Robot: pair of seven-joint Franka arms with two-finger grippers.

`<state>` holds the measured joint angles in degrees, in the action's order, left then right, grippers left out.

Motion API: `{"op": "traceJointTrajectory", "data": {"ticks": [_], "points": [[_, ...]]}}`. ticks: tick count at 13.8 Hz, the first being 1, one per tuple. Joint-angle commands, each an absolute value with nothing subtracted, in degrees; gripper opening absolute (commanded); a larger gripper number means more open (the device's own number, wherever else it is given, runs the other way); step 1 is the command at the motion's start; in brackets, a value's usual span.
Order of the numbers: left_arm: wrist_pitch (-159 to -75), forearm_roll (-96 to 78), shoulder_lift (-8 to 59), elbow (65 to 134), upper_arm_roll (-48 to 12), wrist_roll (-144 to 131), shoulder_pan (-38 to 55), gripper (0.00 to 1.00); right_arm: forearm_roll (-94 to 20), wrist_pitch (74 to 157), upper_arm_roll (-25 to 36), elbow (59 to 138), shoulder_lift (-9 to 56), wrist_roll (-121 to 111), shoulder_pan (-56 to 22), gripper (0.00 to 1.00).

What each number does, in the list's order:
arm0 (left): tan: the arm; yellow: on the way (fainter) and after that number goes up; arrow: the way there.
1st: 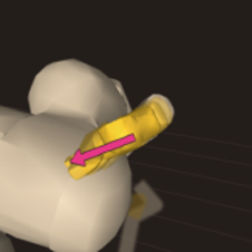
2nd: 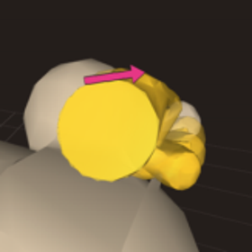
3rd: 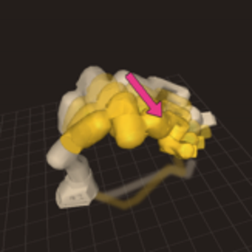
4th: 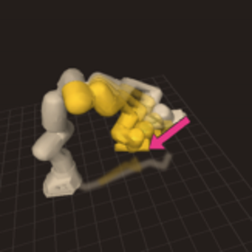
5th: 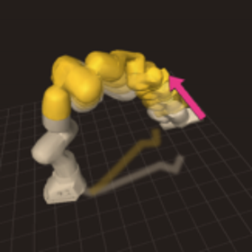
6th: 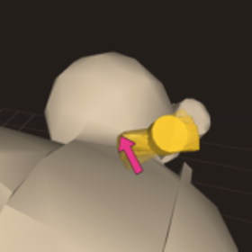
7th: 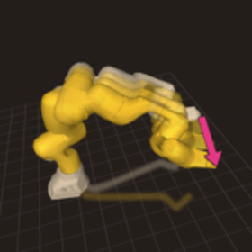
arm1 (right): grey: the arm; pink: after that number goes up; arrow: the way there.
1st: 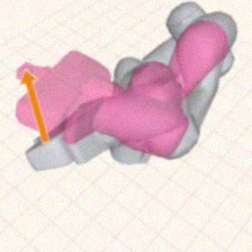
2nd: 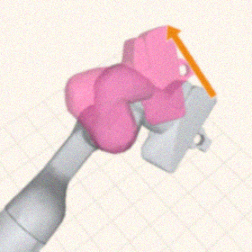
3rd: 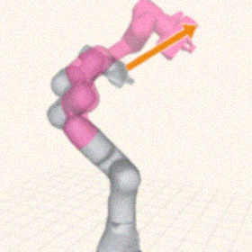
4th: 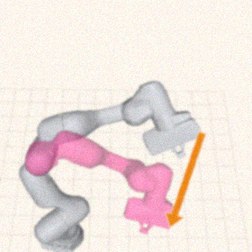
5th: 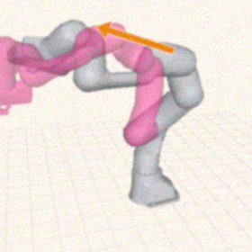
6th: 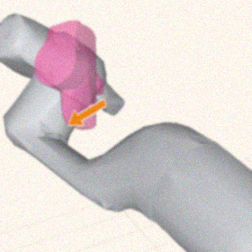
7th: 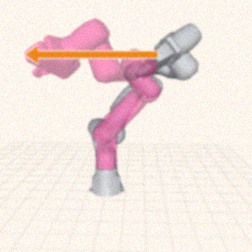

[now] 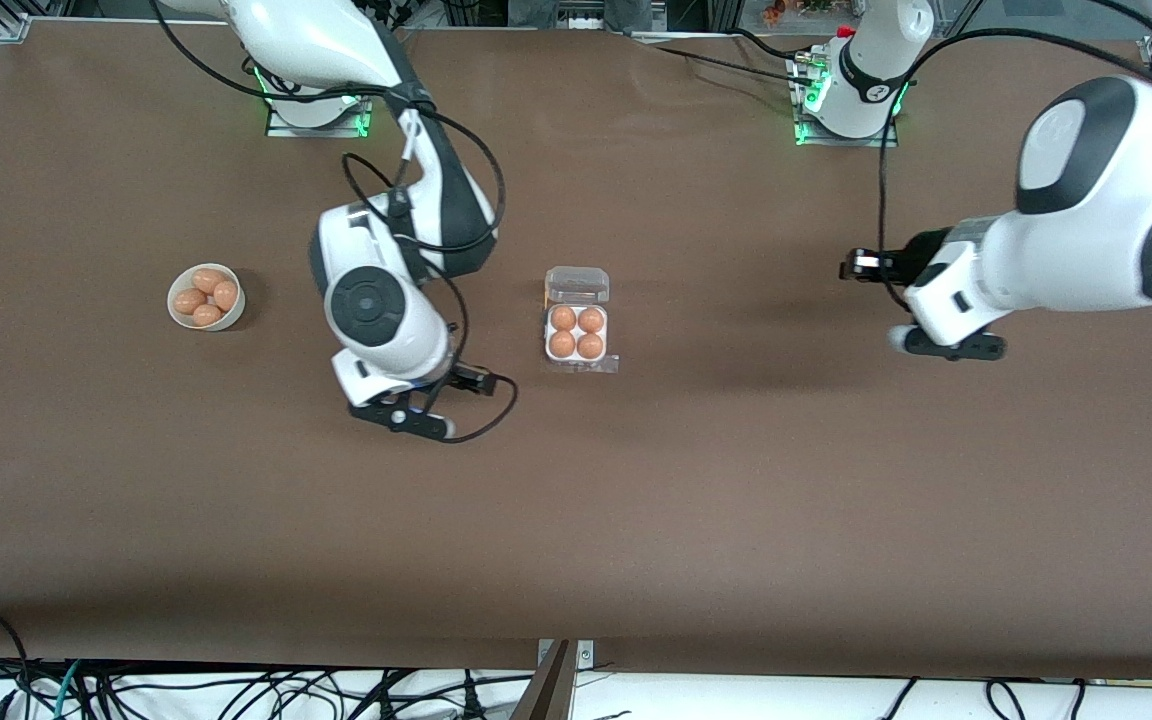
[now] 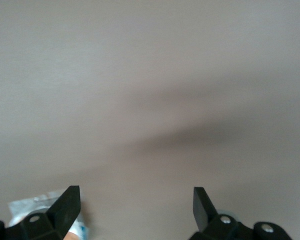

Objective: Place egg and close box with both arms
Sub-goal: 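Raise the right gripper away while the left gripper reaches the box lid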

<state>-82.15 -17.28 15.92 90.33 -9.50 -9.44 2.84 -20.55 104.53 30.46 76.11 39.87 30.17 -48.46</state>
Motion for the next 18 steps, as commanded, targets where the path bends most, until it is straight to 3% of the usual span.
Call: {"op": "traceJointTrajectory", "data": {"ticks": [1,5,9,11,15,18], "points": [[-80.07,-18.46,20.02,88.51,-9.58,-15.18,9.46,0.0,-21.45,96.88,34.17,76.46,36.84,21.22,-47.46,1.0],[-80.6,-23.19,25.82,86.33,-9.58,-23.44,14.23,0.0,-21.44,92.55,40.94,76.38,35.07,14.16,-47.46,1.0],[-80.59,-28.38,31.28,83.41,-9.58,-28.38,17.39,0.0,-21.1,89.47,41.66,76.38,32.01,10.81,-45.45,1.0],[-81.12,-29.96,33.21,83.15,-9.58,-30.14,20.55,0.0,-19.87,90.08,35.81,78.91,26.31,11.16,-40.2,1.0],[-88.58,-30.94,36.03,82.18,-9.58,-37.52,26.27,0.0,-5.46,91.76,12.35,84.27,15.23,11.16,-20.96,1.0],[-91.84,-30.76,37.35,82.18,-9.58,-41.12,29.52,0.0,-5.8,91.93,5.37,89.63,9.16,10.64,-13.2,1.0]]}}
